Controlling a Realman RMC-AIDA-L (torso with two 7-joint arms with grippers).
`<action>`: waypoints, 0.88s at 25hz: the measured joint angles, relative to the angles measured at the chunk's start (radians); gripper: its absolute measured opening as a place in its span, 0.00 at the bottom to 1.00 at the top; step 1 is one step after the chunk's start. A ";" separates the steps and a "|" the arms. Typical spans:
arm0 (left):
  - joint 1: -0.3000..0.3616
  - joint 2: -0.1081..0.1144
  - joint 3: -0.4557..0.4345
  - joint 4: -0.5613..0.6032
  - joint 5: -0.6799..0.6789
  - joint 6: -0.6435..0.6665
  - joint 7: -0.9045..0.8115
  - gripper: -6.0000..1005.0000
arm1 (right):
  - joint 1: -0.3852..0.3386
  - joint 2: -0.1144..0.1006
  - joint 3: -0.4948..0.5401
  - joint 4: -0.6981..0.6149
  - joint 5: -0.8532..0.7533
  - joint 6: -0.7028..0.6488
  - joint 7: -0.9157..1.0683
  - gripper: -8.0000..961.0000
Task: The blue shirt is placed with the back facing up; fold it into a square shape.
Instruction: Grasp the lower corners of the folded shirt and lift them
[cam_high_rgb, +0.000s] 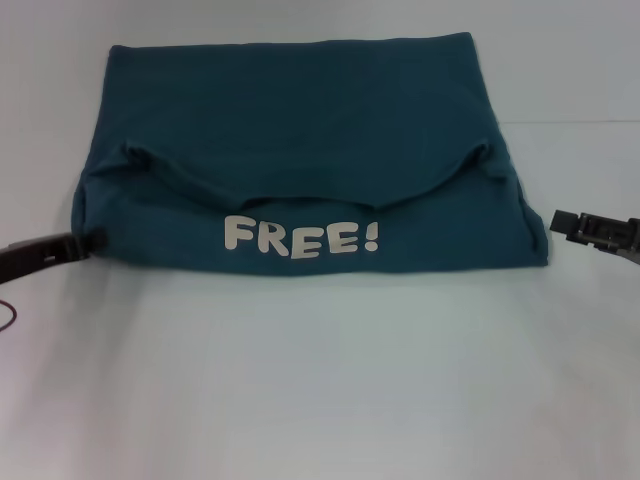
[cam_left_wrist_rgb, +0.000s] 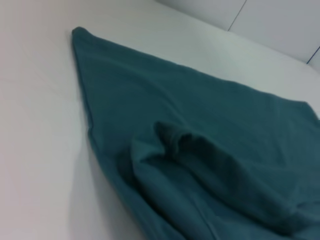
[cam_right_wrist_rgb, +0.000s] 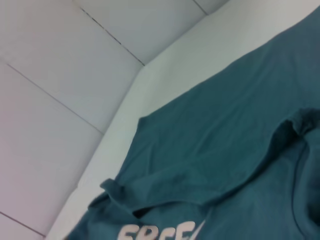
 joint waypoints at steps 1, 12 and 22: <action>0.001 0.000 0.000 0.012 0.001 0.009 -0.012 0.13 | 0.002 -0.001 0.000 0.000 -0.009 0.000 0.004 0.61; -0.021 0.026 0.004 0.075 0.005 0.088 -0.164 0.06 | 0.068 -0.051 0.000 -0.011 -0.186 0.000 0.152 0.61; -0.050 0.036 0.001 0.075 0.005 0.083 -0.252 0.06 | 0.259 -0.067 -0.009 -0.012 -0.504 0.109 0.407 0.61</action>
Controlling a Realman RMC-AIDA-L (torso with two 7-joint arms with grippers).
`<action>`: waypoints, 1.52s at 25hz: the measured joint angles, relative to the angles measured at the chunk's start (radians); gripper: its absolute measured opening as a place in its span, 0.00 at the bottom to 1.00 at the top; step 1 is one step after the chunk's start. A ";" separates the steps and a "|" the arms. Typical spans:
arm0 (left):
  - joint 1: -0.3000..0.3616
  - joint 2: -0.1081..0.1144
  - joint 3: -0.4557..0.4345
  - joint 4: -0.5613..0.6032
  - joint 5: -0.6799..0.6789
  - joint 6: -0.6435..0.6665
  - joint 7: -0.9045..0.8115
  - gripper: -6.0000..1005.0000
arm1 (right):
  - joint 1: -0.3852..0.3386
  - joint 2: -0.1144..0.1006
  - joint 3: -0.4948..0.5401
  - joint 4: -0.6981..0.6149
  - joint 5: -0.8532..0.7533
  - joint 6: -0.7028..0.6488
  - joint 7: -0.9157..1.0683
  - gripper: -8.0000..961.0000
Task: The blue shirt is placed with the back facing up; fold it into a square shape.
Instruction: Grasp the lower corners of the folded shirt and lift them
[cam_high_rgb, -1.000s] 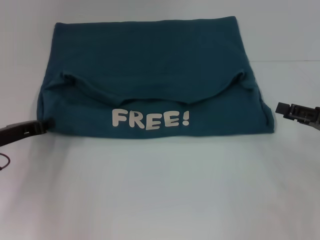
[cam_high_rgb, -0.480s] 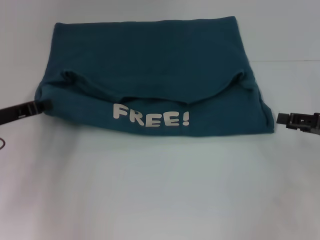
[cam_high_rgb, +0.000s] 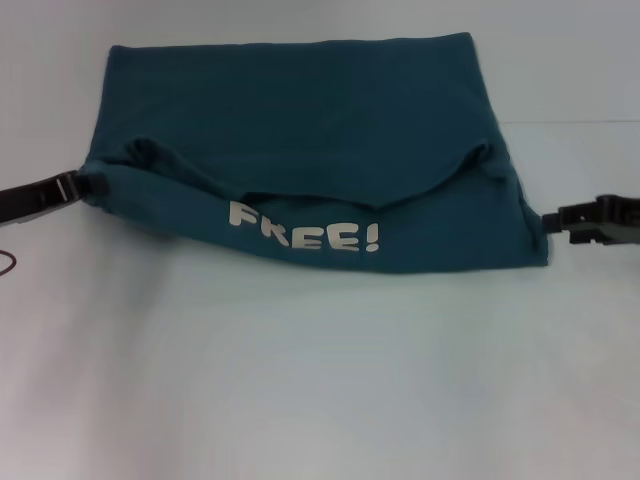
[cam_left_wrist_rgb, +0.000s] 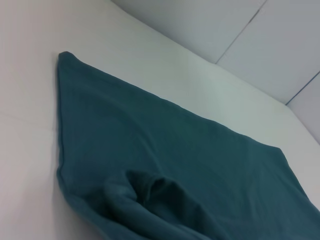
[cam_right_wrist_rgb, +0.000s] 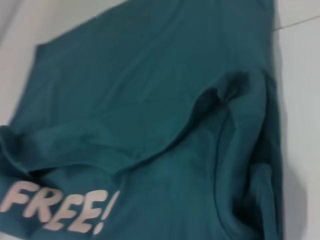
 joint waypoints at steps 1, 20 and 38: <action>-0.001 0.000 0.000 0.000 0.000 -0.002 -0.005 0.06 | 0.018 0.004 0.000 0.000 -0.027 0.009 0.020 0.61; -0.011 0.001 0.000 -0.003 0.000 -0.025 -0.025 0.06 | 0.087 0.055 -0.079 0.011 -0.160 0.180 0.112 0.61; -0.009 -0.003 -0.001 -0.014 -0.002 -0.025 -0.025 0.06 | 0.080 0.117 -0.134 0.041 -0.161 0.327 0.079 0.61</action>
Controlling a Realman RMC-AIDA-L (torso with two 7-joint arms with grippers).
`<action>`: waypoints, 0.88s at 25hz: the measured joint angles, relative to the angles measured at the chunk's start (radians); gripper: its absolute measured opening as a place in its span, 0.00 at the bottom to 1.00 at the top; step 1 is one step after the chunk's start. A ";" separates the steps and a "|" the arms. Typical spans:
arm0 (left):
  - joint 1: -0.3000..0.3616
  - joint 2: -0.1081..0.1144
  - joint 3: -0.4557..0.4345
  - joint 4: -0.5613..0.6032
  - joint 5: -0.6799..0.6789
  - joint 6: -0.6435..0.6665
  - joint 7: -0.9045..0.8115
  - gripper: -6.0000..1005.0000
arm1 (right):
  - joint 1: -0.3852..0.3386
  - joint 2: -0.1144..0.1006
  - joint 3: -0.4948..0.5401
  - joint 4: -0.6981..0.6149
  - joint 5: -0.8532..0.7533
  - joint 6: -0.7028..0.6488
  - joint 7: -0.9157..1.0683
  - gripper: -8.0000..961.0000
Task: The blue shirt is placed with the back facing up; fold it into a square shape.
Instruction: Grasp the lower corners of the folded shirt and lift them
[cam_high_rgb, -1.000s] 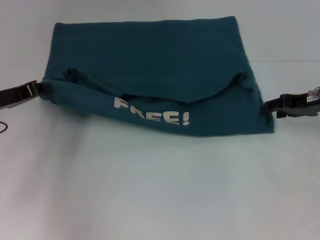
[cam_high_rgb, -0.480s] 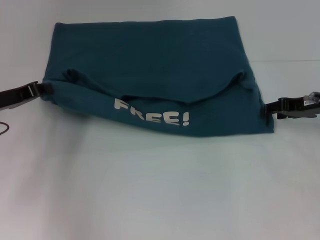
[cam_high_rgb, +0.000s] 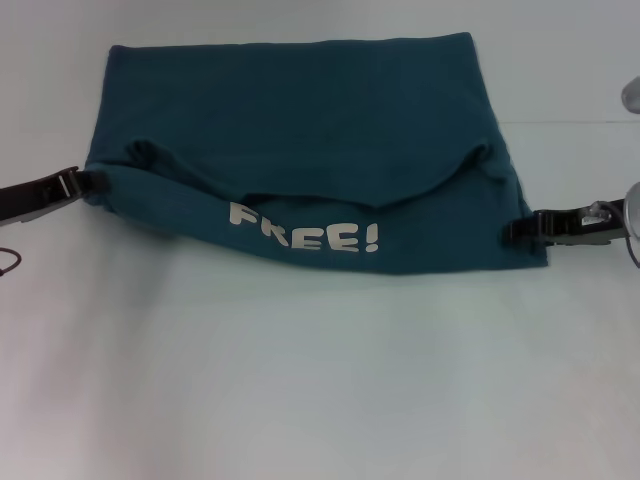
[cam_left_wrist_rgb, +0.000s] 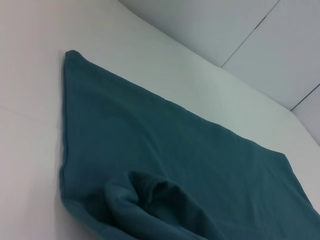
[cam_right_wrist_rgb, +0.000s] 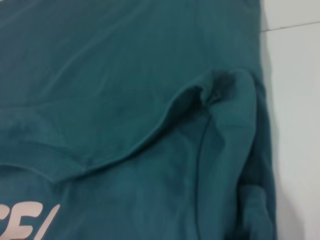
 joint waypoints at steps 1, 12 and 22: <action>0.001 0.000 0.000 0.000 -0.001 0.000 0.000 0.06 | 0.002 0.001 -0.003 0.006 0.000 0.006 -0.001 0.61; 0.000 0.000 0.003 -0.001 -0.006 0.000 0.000 0.06 | 0.031 0.013 -0.033 0.023 0.001 0.026 -0.013 0.60; -0.001 0.000 0.000 -0.001 -0.006 0.003 0.000 0.06 | 0.032 0.003 -0.045 0.024 0.000 0.027 -0.007 0.50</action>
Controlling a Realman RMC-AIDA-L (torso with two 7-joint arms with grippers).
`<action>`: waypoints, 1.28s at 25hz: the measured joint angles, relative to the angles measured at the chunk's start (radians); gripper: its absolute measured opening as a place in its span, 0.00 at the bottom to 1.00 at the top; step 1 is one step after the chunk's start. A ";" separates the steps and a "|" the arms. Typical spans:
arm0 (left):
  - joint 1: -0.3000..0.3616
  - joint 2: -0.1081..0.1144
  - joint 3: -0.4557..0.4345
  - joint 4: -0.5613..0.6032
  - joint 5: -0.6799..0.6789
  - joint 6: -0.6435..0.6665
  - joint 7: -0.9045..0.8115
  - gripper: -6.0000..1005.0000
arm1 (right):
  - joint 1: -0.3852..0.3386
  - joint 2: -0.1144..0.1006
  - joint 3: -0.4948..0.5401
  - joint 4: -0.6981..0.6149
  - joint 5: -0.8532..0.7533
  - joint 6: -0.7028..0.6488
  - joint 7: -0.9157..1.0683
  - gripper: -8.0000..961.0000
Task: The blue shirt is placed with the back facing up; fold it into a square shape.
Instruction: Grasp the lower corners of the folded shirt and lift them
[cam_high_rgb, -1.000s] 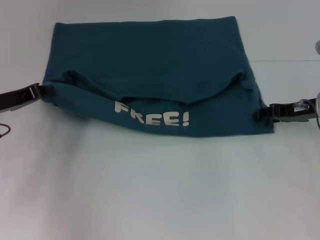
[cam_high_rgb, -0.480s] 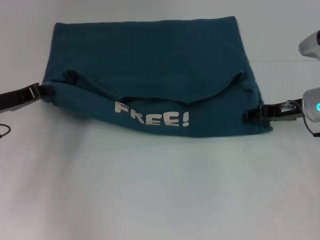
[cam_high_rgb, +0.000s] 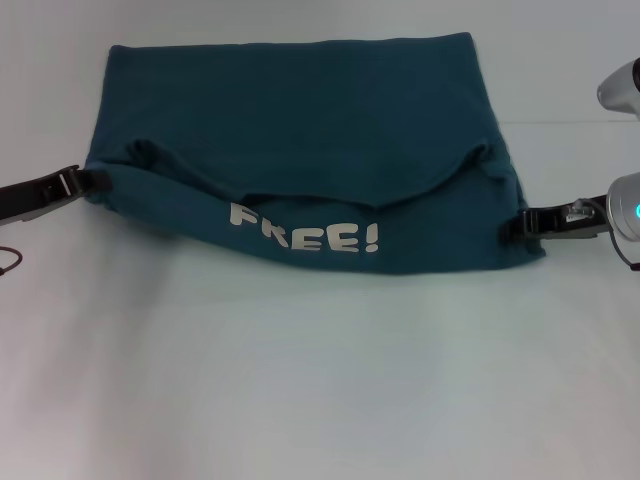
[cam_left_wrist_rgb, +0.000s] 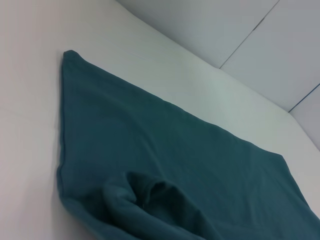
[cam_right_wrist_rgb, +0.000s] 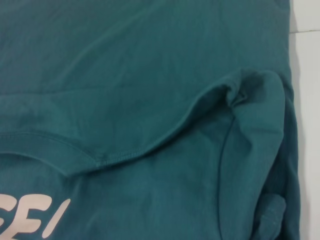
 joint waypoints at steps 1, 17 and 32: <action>0.000 0.000 0.000 0.000 0.000 0.000 0.000 0.06 | 0.000 0.000 0.002 -0.002 0.000 -0.001 0.000 0.45; 0.023 0.016 -0.002 0.050 0.026 0.141 -0.034 0.06 | -0.052 -0.010 0.017 -0.167 0.065 -0.256 0.012 0.09; 0.102 0.047 -0.104 0.233 0.352 0.696 -0.110 0.06 | -0.190 -0.085 0.065 -0.211 0.058 -0.650 0.020 0.10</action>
